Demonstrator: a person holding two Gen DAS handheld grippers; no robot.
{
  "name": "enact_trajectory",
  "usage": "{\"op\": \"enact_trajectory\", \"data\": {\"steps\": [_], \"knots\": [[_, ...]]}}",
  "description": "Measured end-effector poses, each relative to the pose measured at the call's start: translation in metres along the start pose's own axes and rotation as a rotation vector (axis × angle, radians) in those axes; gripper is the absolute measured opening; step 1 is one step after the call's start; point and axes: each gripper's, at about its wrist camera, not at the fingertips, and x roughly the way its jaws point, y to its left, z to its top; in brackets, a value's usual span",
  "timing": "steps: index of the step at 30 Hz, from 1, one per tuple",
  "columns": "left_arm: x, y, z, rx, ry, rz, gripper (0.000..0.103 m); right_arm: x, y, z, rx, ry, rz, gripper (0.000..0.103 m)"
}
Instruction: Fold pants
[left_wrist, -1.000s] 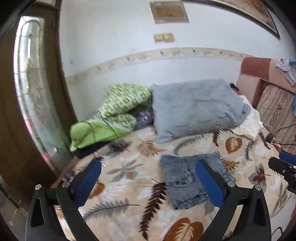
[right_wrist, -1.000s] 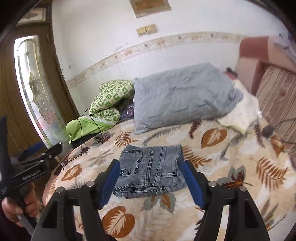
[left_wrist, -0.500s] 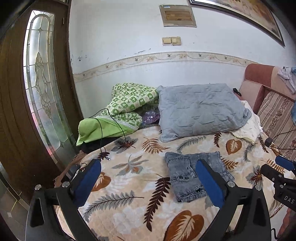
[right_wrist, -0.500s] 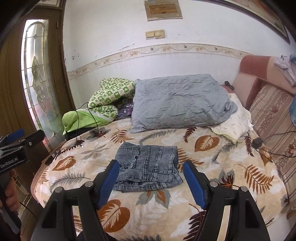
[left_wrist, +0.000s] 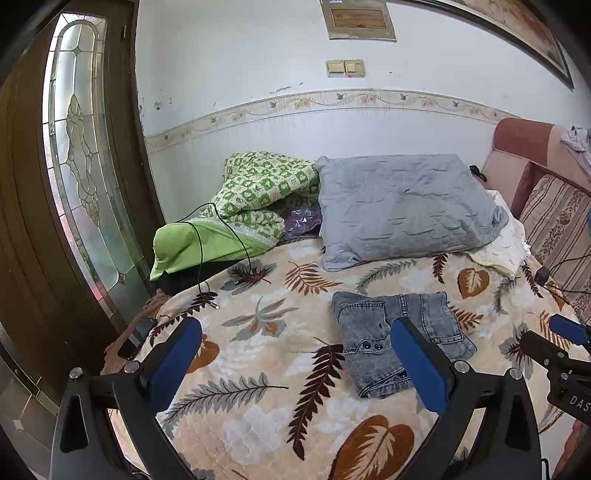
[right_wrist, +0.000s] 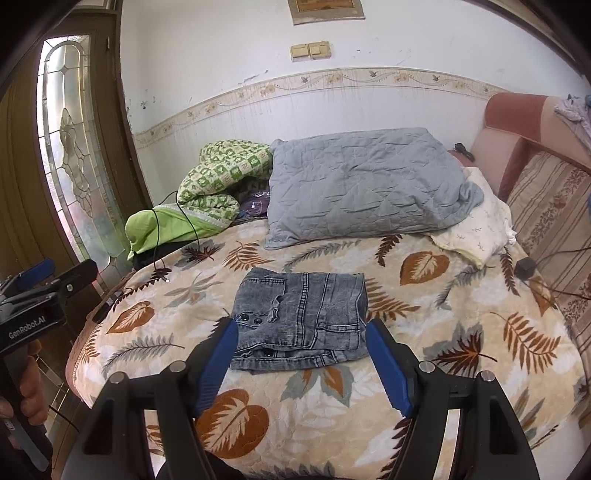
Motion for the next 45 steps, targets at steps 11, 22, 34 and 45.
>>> {"op": "enact_trajectory", "data": {"steps": [11, 22, 34, 45], "knots": [[0.010, 0.008, -0.002, -0.019, 0.022, -0.016, 0.102, 0.008, 0.007, 0.001, 0.000, 0.013, 0.008, 0.075], [0.010, 0.010, -0.004, -0.025, 0.025, -0.025, 0.102, 0.010, 0.016, 0.002, -0.015, 0.017, 0.015, 0.075], [0.009, 0.014, -0.006, -0.030, 0.017, -0.022, 0.102, 0.010, 0.021, 0.002, -0.029, 0.017, 0.013, 0.075], [0.004, 0.010, -0.004, -0.008, -0.004, -0.033, 0.102, -0.001, 0.018, 0.009, -0.020, -0.018, 0.004, 0.075]]}}
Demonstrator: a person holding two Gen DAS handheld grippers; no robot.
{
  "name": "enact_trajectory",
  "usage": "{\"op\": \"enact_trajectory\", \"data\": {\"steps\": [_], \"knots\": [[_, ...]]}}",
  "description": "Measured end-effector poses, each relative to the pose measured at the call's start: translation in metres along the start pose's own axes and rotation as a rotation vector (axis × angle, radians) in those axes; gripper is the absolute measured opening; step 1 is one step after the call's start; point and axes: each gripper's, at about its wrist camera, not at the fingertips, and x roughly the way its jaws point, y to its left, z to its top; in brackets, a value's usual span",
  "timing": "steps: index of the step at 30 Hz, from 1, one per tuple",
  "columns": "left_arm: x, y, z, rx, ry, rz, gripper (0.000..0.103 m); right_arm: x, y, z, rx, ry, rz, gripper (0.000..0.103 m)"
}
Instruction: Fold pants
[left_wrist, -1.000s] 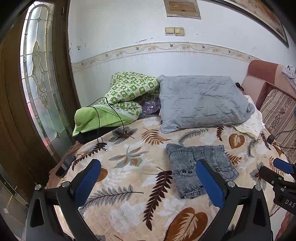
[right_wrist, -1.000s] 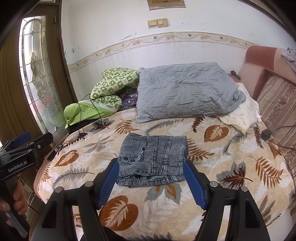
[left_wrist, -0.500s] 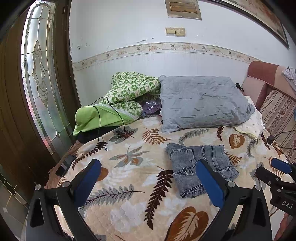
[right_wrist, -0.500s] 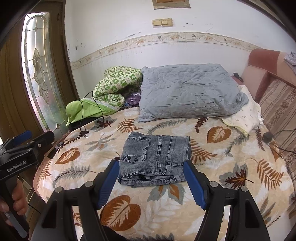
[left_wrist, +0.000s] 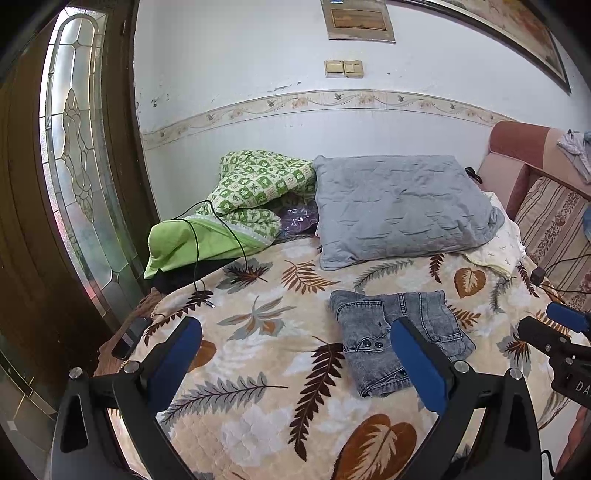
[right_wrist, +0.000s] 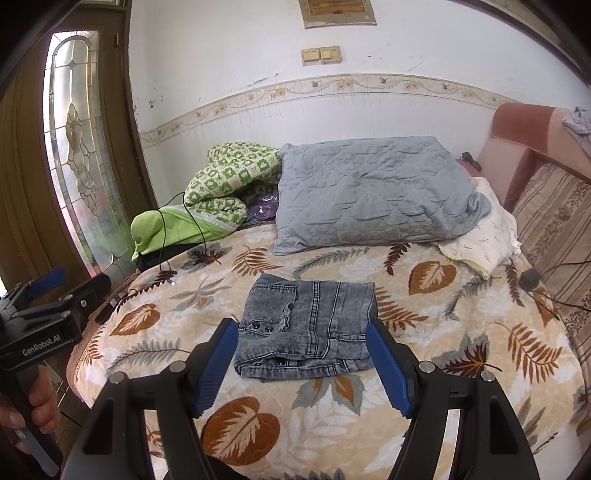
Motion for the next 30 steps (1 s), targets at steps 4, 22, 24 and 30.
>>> {"op": "enact_trajectory", "data": {"steps": [4, 22, 24, 30], "knots": [[-0.003, 0.001, 0.001, 0.001, -0.010, -0.005, 0.102, 0.000, 0.000, 0.000, -0.003, -0.001, -0.001, 0.075], [-0.011, 0.009, 0.003, -0.021, -0.045, -0.011, 0.102, 0.007, 0.010, -0.005, -0.033, 0.033, -0.002, 0.075], [-0.011, 0.008, 0.003, -0.021, -0.045, -0.010, 0.102, 0.007, 0.010, -0.005, -0.032, 0.034, -0.002, 0.075], [-0.011, 0.010, 0.002, -0.022, -0.048, -0.006, 0.102, 0.008, 0.010, -0.005, -0.031, 0.038, -0.004, 0.075]]}}
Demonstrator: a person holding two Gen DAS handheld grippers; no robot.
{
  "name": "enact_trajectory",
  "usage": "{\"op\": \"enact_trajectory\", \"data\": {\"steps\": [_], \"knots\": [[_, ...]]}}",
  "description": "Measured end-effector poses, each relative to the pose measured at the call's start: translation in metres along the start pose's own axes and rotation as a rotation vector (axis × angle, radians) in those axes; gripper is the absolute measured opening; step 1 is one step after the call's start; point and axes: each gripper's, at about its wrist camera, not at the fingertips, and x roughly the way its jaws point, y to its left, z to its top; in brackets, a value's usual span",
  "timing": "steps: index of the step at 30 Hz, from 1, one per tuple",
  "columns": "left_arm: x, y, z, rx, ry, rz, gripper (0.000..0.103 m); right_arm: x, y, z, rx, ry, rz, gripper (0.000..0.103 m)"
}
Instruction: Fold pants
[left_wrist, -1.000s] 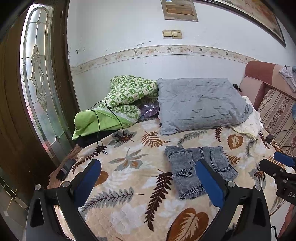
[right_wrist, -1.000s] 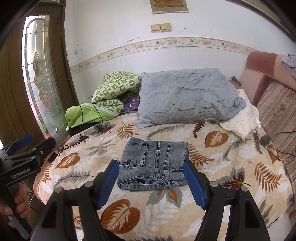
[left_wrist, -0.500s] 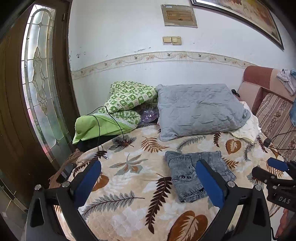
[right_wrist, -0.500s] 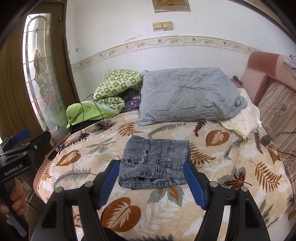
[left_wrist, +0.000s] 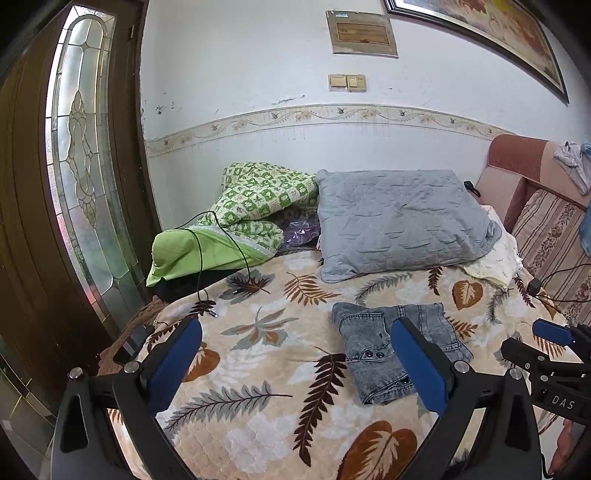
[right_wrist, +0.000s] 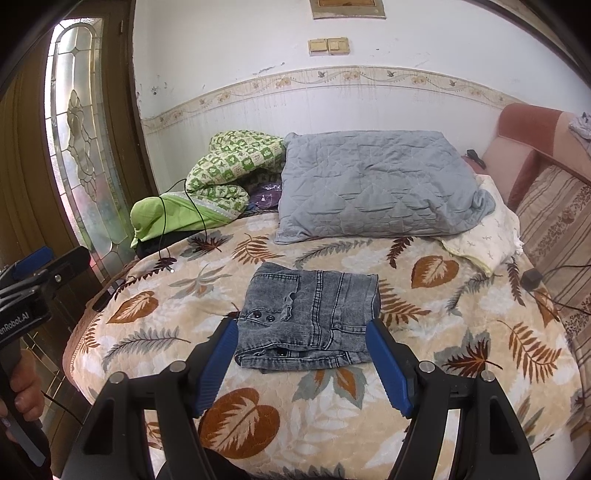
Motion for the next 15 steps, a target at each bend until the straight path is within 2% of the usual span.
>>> {"op": "enact_trajectory", "data": {"steps": [15], "knots": [[0.006, 0.007, -0.002, -0.015, 0.017, -0.003, 0.102, 0.010, -0.002, -0.003, 0.001, 0.019, -0.008, 0.075]]}}
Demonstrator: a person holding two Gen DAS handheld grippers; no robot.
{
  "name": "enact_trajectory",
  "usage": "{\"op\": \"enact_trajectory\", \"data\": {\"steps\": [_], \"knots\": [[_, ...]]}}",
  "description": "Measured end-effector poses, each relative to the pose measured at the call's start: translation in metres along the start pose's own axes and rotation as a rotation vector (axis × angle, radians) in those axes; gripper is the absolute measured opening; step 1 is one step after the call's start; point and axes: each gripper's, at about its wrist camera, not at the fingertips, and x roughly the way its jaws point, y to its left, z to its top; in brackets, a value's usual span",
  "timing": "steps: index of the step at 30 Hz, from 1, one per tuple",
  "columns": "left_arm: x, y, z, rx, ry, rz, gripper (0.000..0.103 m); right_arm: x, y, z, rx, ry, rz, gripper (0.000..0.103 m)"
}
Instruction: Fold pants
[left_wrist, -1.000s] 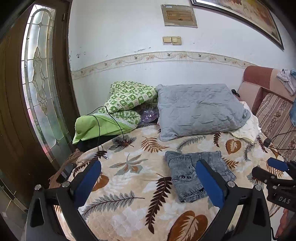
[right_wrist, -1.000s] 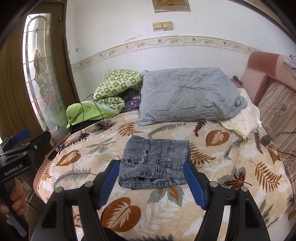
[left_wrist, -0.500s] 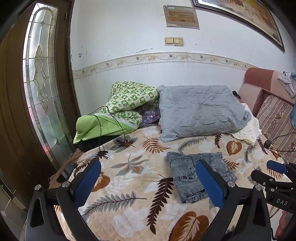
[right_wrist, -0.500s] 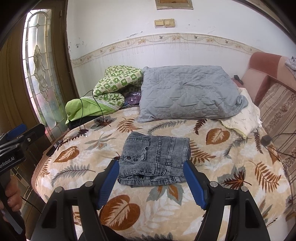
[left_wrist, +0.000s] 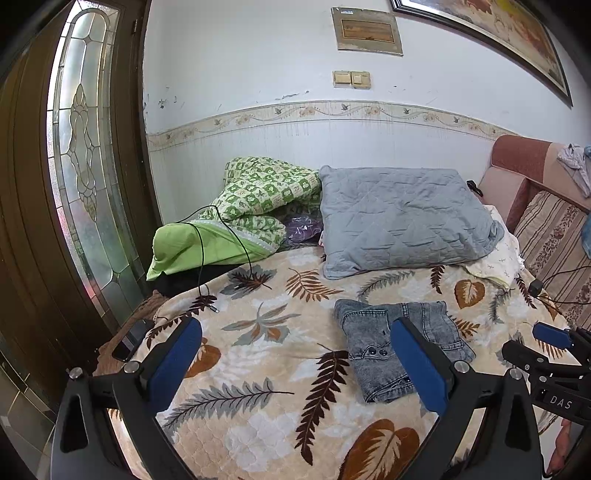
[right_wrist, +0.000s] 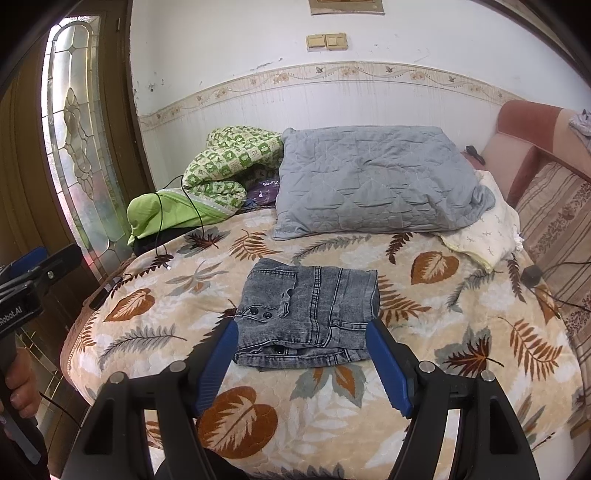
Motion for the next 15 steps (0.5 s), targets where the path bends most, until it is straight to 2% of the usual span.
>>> {"op": "enact_trajectory", "data": {"steps": [15], "knots": [[-0.0012, 0.0025, -0.0017, 0.003, -0.017, -0.017, 0.102, 0.0018, 0.0029, -0.0003, -0.006, -0.003, -0.001, 0.075]]}}
